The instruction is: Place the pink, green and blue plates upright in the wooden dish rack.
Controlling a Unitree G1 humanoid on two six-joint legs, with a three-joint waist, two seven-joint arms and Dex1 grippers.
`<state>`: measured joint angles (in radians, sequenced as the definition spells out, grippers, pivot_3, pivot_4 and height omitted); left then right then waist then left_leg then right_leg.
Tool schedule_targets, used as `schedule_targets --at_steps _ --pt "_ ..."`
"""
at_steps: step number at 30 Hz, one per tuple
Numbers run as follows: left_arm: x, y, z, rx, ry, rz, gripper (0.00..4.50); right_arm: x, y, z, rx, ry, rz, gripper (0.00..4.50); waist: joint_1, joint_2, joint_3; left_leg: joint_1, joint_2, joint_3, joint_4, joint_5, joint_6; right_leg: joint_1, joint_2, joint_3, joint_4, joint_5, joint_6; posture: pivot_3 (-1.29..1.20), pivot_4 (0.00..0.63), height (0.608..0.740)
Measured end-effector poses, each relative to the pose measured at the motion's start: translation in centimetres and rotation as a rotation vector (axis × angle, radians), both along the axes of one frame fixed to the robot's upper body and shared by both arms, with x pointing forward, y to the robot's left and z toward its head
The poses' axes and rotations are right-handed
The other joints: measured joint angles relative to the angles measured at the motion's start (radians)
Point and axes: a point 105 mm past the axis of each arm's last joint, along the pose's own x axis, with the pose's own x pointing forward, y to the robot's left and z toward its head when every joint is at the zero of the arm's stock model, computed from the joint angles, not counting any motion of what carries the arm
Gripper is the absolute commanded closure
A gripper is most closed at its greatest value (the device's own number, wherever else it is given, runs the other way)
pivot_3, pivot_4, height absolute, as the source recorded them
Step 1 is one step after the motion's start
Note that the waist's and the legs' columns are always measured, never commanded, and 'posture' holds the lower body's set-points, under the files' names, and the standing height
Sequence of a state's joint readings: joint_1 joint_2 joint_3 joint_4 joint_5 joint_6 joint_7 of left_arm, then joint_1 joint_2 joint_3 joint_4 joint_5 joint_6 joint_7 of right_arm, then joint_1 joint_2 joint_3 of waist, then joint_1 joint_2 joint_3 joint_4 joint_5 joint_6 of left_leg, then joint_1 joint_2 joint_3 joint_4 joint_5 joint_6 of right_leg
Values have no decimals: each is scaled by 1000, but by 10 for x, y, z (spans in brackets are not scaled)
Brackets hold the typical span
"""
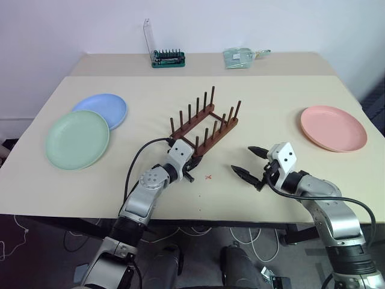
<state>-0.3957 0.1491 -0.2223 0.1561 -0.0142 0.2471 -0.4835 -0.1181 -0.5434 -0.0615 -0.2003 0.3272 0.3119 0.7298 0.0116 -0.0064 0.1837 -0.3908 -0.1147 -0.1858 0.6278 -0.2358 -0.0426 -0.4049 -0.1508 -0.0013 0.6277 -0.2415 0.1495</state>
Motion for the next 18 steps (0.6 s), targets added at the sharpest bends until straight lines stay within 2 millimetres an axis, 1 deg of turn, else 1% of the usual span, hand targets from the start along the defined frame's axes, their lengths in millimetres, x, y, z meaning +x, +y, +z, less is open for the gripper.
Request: schedule_targets --at_steps 4,7,10,13,16,18 --pt "1 2 0 18 -13 -17 3739 -7 -6 -4 -37 12 -9 0 -1 0 0 0 0 0 0 0 0 0 0 0 0 0 0 0 150 740" --pt "-1 4 2 57 -33 -93 3739 -11 -17 -8 -52 32 -43 0 0 0 0 0 0 1 0 0 0 0 0 0 0 0 0 0 150 740" --pt "-4 1 5 93 -35 -248 3739 -19 -30 -18 -88 68 -75 0 3 0 0 -1 0 1 0 0 0 0 0 0 0 0 0 0 150 740" --pt "-7 -4 9 107 -32 -373 3739 -23 -35 -25 -105 92 -96 0 1 0 0 -1 0 1 0 0 0 0 0 0 -1 0 0 0 150 740" --pt "-9 -11 9 96 -17 -477 3739 -24 -37 -27 -106 91 -114 0 -2 -1 1 -1 0 1 0 0 0 -1 0 0 -1 0 0 0 150 740" --pt "-7 -14 9 97 -10 -513 2675 -25 -37 -28 -104 90 -123 0 -2 -1 1 -1 0 1 0 0 0 -1 0 0 -1 0 1 0 150 740"
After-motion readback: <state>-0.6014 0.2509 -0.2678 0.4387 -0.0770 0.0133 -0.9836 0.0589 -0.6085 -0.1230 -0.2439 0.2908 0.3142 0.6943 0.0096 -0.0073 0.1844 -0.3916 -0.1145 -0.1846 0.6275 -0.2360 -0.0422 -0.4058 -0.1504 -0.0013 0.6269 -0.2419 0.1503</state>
